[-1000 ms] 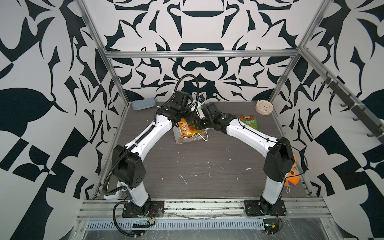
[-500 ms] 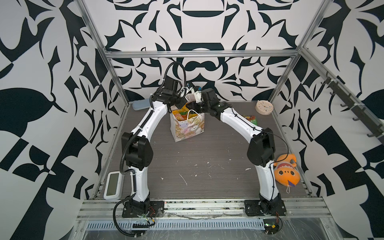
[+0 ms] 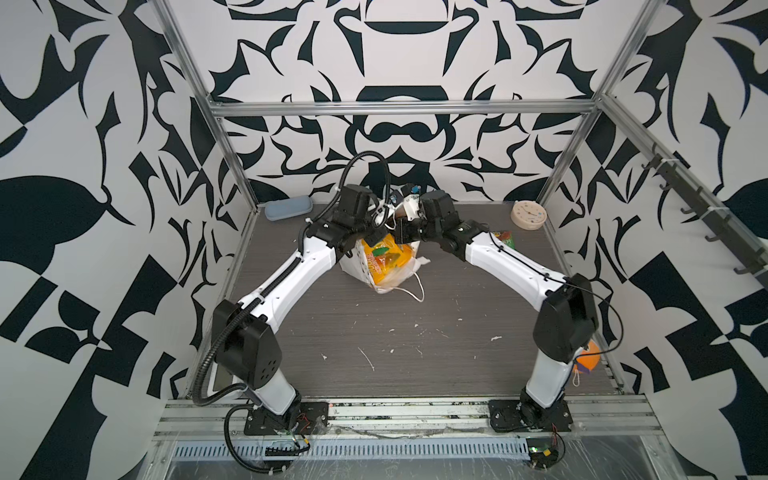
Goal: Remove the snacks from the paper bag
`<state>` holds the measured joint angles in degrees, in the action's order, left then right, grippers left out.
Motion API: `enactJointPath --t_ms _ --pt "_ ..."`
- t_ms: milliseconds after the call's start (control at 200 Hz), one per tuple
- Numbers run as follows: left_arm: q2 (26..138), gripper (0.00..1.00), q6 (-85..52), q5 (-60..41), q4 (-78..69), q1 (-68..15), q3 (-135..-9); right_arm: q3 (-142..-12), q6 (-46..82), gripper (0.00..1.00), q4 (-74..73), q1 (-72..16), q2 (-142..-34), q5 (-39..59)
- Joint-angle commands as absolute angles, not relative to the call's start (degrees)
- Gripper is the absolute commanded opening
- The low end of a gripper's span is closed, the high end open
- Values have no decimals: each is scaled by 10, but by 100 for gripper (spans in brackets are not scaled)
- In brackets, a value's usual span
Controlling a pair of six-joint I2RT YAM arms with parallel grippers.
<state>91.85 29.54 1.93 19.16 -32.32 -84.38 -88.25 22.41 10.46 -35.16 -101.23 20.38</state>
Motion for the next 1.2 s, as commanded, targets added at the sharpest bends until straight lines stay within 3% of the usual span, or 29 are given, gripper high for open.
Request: enactJointPath --t_ms 0,135,230,320,735,915,1195 --pt "898 0 262 32 112 -344 -786 -824 197 0 61 -370 -952 181" --pt "883 0 246 32 115 -348 -763 -758 195 0 71 -378 -891 139" --pt "883 0 252 38 121 -348 -769 -719 185 22 63 -380 -861 102" --pt "887 0 254 30 119 -348 -777 -683 180 34 32 -382 -845 81" --pt "926 0 259 17 124 -348 -817 -637 235 49 -150 -384 -909 25" --pt "936 0 253 9 133 -348 -829 -596 282 71 -258 -385 -936 -52" --pt "934 0 243 -22 122 -350 -796 -560 257 77 -396 -385 -1012 -72"
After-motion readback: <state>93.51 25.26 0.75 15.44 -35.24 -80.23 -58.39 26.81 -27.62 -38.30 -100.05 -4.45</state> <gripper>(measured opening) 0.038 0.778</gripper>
